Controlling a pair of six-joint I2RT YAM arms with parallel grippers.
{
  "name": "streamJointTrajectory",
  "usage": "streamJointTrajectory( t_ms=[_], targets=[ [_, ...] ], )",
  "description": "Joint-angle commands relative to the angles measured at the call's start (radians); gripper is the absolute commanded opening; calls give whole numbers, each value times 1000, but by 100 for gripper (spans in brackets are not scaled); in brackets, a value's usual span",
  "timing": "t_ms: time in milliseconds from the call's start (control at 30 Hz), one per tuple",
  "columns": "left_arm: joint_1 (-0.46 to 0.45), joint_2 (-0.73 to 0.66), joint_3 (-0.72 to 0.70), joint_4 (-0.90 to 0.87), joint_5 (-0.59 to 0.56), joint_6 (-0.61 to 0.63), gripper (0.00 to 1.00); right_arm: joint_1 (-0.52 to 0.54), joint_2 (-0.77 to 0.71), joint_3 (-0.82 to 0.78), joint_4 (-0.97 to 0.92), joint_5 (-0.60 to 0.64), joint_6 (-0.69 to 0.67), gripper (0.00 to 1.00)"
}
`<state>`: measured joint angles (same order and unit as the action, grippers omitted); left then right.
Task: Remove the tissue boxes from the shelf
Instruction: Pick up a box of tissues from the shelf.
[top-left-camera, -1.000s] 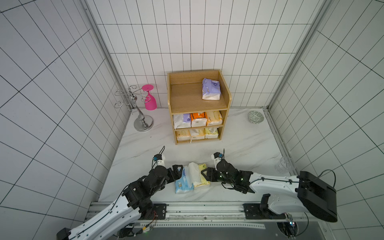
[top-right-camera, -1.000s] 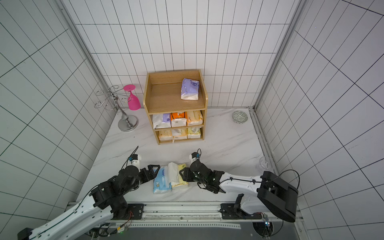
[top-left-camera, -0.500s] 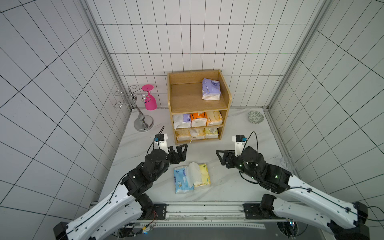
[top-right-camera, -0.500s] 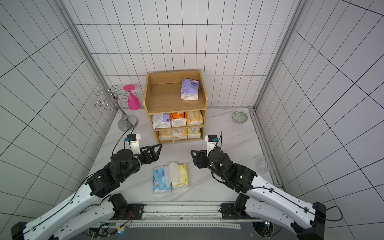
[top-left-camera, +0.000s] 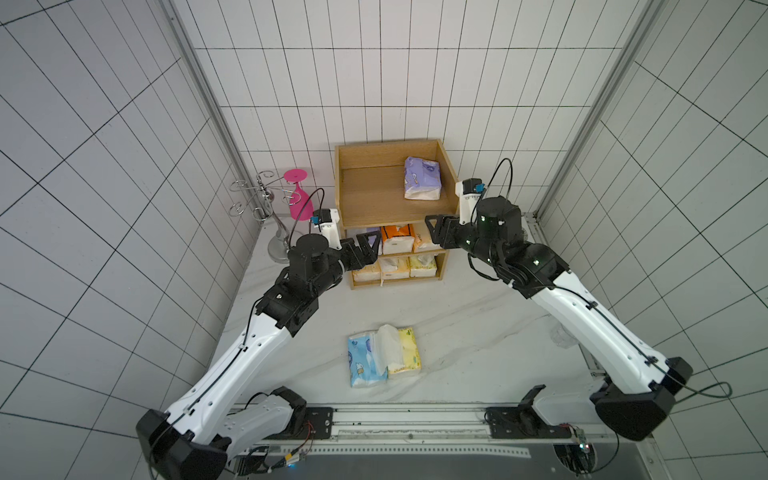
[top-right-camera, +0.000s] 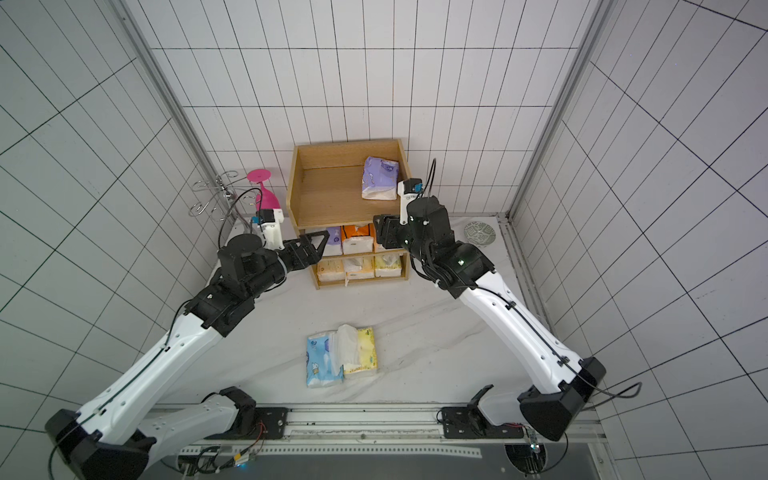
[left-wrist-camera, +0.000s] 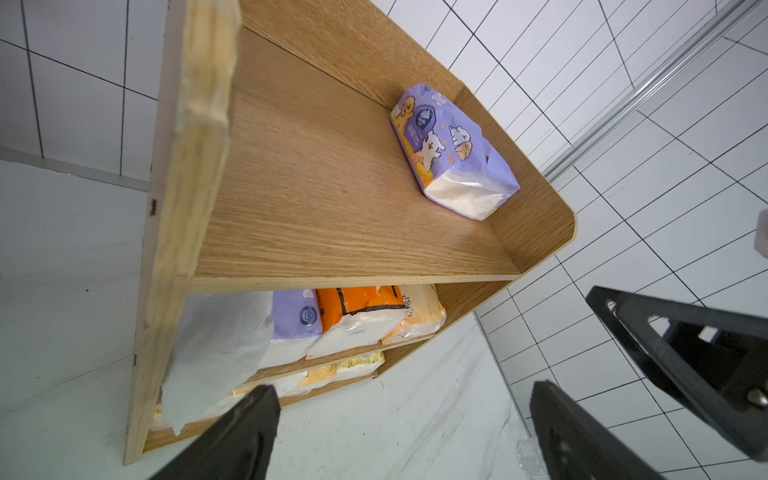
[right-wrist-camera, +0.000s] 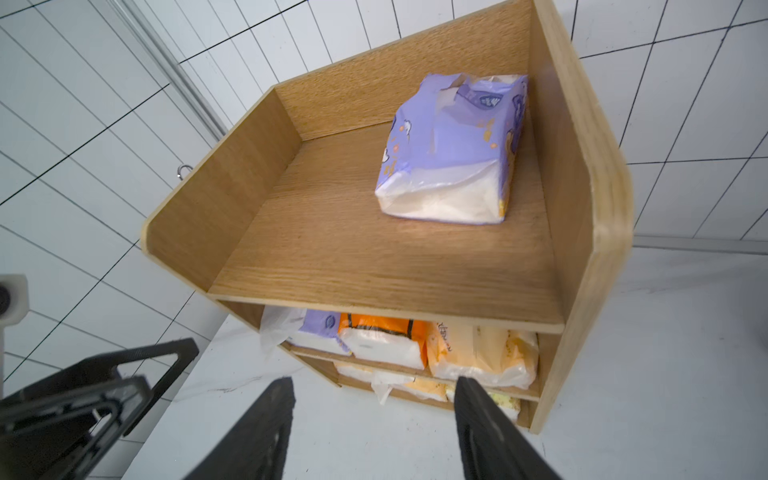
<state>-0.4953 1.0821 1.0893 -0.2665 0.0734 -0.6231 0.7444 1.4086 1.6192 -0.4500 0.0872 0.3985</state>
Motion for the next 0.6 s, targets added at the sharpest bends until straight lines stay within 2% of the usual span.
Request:
streamJointTrajectory(
  t_ms=[0,133,567],
  targets=[
    [7,7,16,-1,49,4,98,-41,68,123,-12,-43,-21,66],
    [13,6,-22,15,53,-15,98,-88,168,215,2,-37,19,69],
    [37,-78,-119,9,77,-32,98,-124,350,305,110,-6,76,78]
  ],
)
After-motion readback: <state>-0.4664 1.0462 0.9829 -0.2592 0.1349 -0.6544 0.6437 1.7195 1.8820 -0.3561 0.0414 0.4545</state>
